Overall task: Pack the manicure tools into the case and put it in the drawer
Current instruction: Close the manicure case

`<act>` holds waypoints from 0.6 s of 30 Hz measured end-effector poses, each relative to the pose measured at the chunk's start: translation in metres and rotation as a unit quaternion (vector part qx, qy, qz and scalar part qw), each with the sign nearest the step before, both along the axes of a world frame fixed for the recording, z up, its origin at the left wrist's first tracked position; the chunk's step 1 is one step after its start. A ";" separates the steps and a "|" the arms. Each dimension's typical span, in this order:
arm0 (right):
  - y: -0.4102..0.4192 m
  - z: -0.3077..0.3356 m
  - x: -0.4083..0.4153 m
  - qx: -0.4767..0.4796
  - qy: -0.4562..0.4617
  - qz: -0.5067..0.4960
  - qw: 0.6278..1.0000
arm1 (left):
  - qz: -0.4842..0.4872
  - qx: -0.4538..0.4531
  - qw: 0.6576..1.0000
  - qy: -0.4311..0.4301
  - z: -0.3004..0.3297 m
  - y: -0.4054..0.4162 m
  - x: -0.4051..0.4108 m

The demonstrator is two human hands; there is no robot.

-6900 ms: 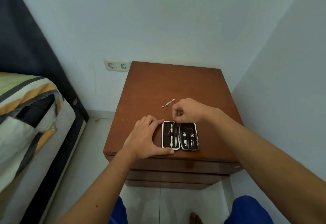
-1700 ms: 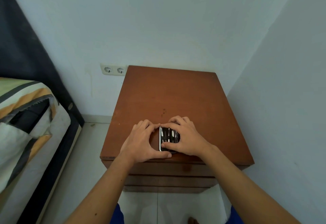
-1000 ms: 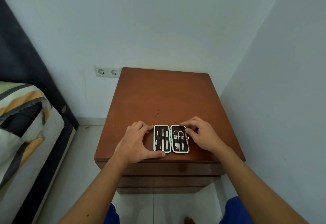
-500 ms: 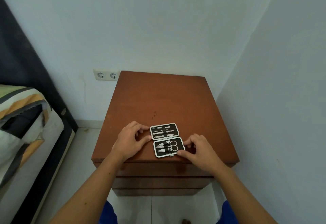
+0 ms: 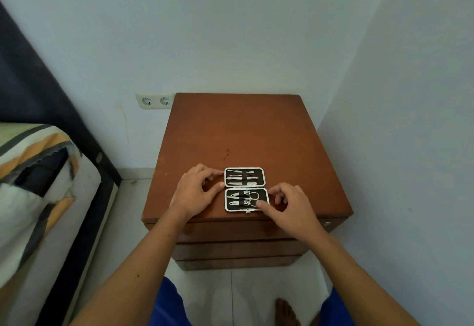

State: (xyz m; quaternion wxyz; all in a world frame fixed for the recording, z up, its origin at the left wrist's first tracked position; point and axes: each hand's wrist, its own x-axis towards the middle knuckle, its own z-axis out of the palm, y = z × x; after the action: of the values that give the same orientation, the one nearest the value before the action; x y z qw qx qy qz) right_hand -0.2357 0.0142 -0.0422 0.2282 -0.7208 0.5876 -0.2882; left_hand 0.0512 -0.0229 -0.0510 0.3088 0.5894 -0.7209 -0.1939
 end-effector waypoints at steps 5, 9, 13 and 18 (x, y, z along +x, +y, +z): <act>-0.029 0.005 0.016 0.055 0.016 -0.064 0.996 | 0.008 0.023 1.000 0.015 0.004 -0.002 -0.003; -0.047 0.012 0.029 0.119 -0.013 -0.078 0.990 | 0.042 0.063 0.995 0.058 0.009 0.000 -0.014; -0.048 0.026 0.030 0.154 -0.213 -0.093 0.960 | 0.098 0.085 0.974 0.187 0.019 0.011 -0.026; -0.030 0.033 0.024 0.117 -0.248 -0.083 0.958 | 0.089 0.063 0.954 0.280 0.023 0.043 -0.037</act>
State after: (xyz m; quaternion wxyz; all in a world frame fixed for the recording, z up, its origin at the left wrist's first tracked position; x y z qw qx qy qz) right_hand -0.2119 -0.0158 -0.0094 0.4245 -0.5437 0.5999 -0.4054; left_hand 0.0146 0.0198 -0.0282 0.4763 0.5915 -0.5366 -0.3679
